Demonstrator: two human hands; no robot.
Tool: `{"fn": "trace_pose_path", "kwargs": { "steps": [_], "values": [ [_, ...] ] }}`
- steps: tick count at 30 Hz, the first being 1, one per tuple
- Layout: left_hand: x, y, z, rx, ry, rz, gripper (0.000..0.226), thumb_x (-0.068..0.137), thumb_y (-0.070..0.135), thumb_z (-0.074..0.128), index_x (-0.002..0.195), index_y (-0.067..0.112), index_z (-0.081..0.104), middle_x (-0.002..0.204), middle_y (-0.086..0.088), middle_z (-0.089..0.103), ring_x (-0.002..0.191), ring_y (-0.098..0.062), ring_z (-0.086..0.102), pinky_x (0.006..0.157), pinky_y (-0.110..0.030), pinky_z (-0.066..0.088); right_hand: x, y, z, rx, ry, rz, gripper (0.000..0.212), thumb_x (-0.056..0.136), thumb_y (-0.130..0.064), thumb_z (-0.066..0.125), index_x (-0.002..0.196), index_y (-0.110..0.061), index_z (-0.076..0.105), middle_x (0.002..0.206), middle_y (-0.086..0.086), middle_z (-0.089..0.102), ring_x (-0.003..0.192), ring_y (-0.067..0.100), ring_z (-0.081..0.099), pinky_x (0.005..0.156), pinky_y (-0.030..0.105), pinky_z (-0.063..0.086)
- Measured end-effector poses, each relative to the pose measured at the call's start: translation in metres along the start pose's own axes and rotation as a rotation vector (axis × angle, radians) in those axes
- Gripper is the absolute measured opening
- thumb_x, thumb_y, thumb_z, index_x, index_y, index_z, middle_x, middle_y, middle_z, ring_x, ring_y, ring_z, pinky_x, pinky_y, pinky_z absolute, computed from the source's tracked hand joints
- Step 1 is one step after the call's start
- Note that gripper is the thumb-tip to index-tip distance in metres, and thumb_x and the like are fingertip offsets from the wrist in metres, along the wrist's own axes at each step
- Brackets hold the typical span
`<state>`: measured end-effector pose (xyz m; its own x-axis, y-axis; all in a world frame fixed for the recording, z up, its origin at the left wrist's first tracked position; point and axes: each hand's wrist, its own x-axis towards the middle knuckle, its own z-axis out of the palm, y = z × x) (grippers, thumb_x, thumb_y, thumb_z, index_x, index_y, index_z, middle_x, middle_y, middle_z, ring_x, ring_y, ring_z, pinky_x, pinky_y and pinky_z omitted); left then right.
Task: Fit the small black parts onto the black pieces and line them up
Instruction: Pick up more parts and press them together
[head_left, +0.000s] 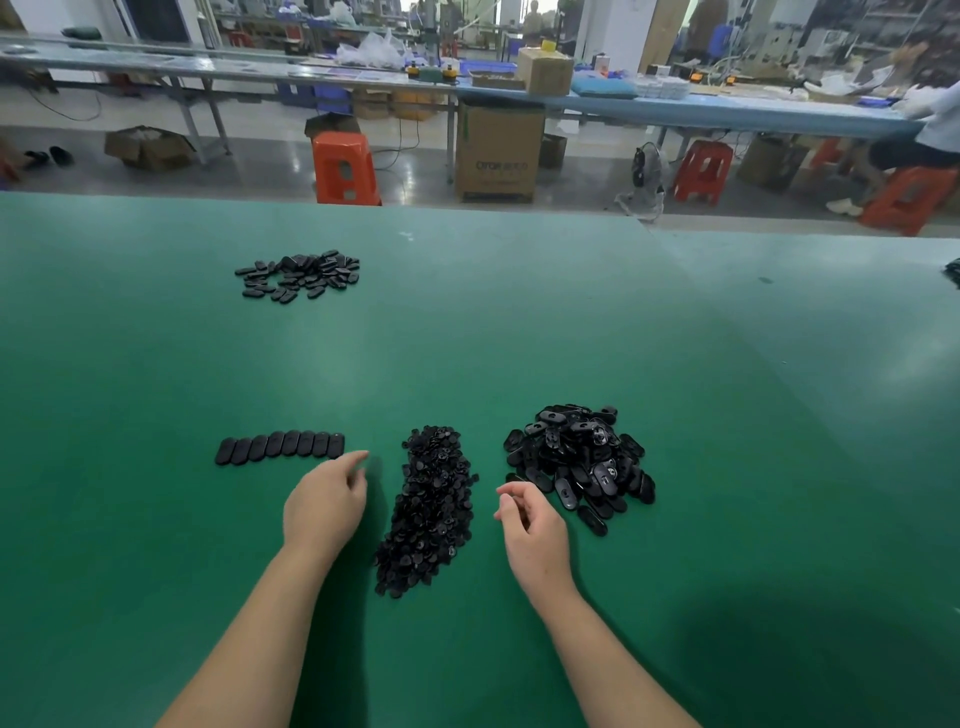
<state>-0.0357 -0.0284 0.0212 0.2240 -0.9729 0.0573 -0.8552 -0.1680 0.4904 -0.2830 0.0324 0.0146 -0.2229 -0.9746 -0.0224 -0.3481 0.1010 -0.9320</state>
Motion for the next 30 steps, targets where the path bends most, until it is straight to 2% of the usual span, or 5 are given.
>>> {"fn": "trace_pose_path", "kwargs": {
  "steps": [7,14,20,24,30],
  "values": [
    [-0.008,0.017,0.023,0.005,-0.054,0.218,0.036,0.100,0.023,0.051,0.128,0.039,0.066,0.092,0.007,0.052,0.082,-0.020,0.050,0.076,-0.035,0.049,-0.001,0.000,-0.001,0.010,-0.014,0.001,0.016,0.101,-0.017,0.054,0.096,-0.029,0.063,0.081,0.005,0.070,0.046,0.002,0.041,0.046,0.018,0.034],
    [-0.016,0.006,0.031,-0.089,0.026,0.250,0.031,0.095,0.016,0.061,0.120,0.030,0.073,0.096,0.005,0.051,0.087,-0.018,0.044,0.083,-0.034,0.043,0.000,0.001,0.000,-0.024,-0.030,0.004,0.017,0.102,-0.015,0.054,0.096,-0.028,0.062,0.078,0.006,0.068,0.046,0.002,0.040,0.045,0.018,0.033],
    [-0.017,0.004,0.031,-0.170,0.046,0.244,0.020,0.095,0.020,0.066,0.110,0.027,0.078,0.093,0.009,0.054,0.089,-0.018,0.048,0.083,-0.035,0.044,0.000,0.003,0.002,-0.038,-0.032,0.008,0.018,0.101,-0.012,0.054,0.097,-0.027,0.063,0.069,-0.006,0.059,0.049,0.004,0.042,0.047,0.018,0.034],
    [-0.016,0.004,0.028,-0.238,0.029,0.227,0.015,0.093,0.020,0.070,0.104,0.025,0.079,0.092,0.010,0.056,0.088,-0.019,0.053,0.083,-0.039,0.049,0.000,0.002,0.002,-0.091,-0.026,0.000,0.017,0.101,-0.013,0.056,0.097,-0.028,0.063,0.071,-0.007,0.059,0.054,0.000,0.049,0.051,0.016,0.038],
    [-0.015,0.005,0.028,-0.244,0.024,0.210,0.022,0.093,0.023,0.070,0.115,0.024,0.076,0.096,0.008,0.055,0.087,-0.022,0.054,0.084,-0.040,0.050,0.007,-0.003,-0.010,-0.137,-0.078,0.012,0.014,0.101,-0.017,0.056,0.102,-0.029,0.063,0.086,-0.009,0.063,0.062,-0.001,0.053,0.059,0.022,0.049]
  ]
}}
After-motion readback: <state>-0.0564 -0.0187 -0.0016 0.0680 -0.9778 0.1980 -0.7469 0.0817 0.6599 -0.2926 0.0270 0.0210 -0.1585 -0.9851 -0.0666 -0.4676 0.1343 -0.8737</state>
